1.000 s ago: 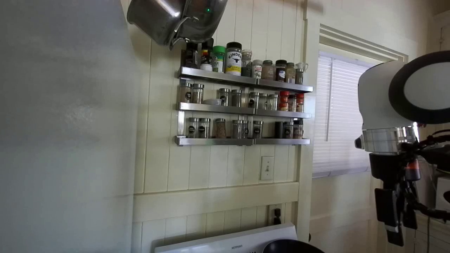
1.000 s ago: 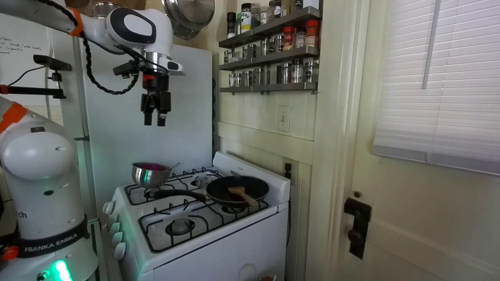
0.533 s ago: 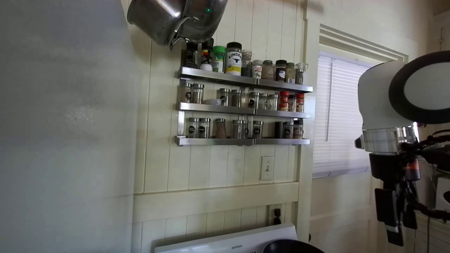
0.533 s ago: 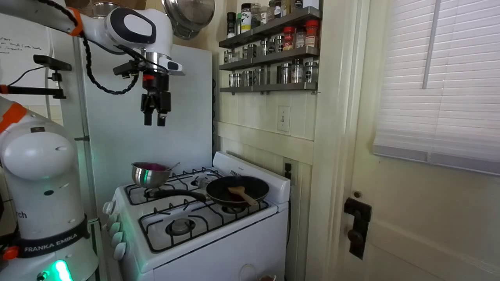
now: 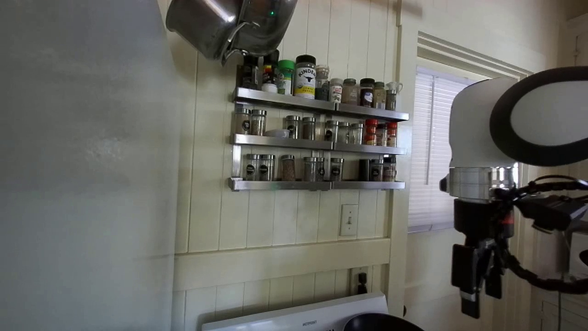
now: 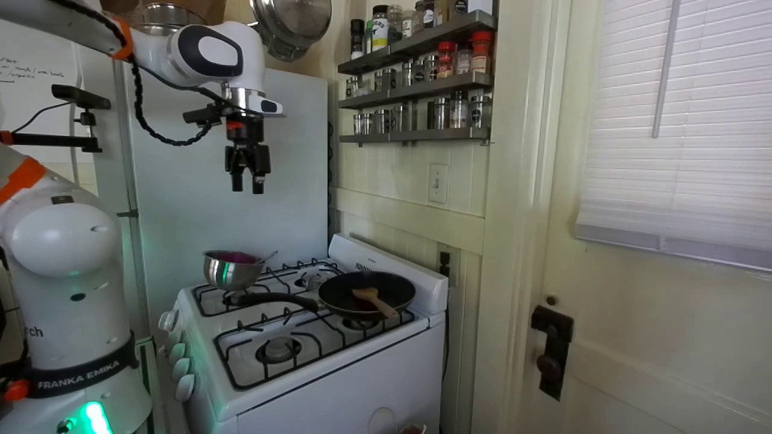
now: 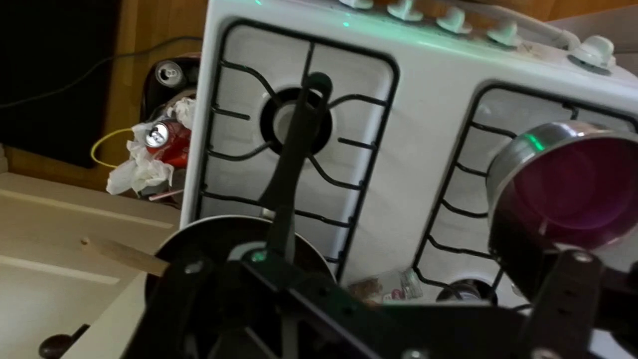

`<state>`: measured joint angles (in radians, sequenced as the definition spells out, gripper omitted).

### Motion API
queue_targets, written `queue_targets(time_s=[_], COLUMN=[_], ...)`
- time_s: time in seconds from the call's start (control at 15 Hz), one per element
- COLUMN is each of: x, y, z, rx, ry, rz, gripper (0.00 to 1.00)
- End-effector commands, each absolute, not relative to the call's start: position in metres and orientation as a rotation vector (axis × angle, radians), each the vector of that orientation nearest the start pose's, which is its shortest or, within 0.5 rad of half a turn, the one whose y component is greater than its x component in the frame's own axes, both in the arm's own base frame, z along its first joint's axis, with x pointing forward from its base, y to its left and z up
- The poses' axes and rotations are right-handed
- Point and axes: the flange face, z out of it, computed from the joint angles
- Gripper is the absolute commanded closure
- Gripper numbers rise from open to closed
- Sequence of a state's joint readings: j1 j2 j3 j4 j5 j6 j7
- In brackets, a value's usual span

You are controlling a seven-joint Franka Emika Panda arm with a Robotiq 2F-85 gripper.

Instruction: Move the silver bowl backwards, remove the purple bowl from inside it and place it on the stove top and place the smaller silver bowl inside the bigger silver bowl

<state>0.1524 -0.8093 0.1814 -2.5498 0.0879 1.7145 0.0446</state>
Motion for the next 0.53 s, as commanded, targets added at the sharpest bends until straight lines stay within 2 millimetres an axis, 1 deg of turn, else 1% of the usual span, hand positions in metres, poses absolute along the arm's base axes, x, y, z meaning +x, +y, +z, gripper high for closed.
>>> queue_targets(time_s=[0.0,0.07,0.2,0.4,0.47], x=[0.321,0.331,0.350,0.374,0.381], y=[0.178,0.194,0.215,0.239,0.248], z=[0.488,0.480,0.464,0.442,0.432], rx=[-3.146,-3.158,-3.194,-3.242,-3.260], ry=[-0.239,-0.227,-0.207,-0.118,-0.075], rz=[-0.014,-0.061,-0.108,-0.096,-0.056], gripper=[0.00,0.00,0.00,0.00,0.00])
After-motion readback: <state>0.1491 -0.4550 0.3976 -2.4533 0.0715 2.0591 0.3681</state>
